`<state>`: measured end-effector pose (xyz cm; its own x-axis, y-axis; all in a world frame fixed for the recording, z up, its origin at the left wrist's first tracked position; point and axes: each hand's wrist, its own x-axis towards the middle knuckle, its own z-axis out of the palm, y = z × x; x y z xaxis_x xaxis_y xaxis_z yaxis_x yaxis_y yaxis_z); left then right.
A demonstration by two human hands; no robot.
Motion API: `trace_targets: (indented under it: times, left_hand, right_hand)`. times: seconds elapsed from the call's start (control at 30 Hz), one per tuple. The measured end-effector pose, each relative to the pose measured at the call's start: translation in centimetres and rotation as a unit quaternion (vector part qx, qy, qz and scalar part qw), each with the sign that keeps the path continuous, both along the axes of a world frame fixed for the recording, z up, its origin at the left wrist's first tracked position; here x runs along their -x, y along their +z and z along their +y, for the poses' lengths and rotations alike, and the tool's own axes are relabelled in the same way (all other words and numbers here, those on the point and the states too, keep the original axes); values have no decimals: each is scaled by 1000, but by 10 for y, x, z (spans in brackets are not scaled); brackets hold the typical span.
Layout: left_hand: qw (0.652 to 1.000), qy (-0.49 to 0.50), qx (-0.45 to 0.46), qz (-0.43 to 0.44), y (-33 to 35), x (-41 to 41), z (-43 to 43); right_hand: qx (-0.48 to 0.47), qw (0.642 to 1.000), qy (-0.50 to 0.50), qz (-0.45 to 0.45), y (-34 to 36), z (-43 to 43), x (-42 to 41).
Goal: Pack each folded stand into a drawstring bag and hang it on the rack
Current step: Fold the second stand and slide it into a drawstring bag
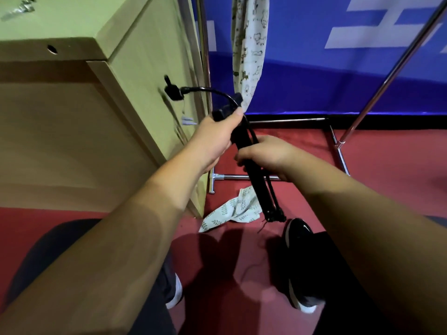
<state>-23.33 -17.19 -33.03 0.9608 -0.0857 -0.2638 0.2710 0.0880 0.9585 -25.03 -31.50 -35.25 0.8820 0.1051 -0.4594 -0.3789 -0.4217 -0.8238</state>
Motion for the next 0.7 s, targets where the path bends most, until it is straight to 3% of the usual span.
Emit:
trace_targets:
  times: [0.07,0.13,0.27,0.37,0.57,0.63,0.7]
  left_hand:
    - [992,-64,-106,-11,-23,2,0]
    - [963,-148,-226,6,-56,4,1]
    - [816,-292,-493,76,-135,2,-1]
    - [744,-385,-541,79,-191,-7,-12]
    - [671,-473,-568,61,-289,-10,-36]
    - [656,-489,-571,62,-321,-6,-37]
    - [669,-492,-553,66,-343,0,-34]
  right_hand:
    - [27,999,-28,22,-21,-7,1]
    - [62,994,-34,86,-46,-16,2]
    - [112,967,-83,212,-111,-35,2]
    - [129,951,-125,253,-161,-39,6]
    - [121,929,-178,300,-254,-43,12]
    - [108,926,-188,309,-280,-44,11]
    - [93,922,-214,309,-290,-45,12]
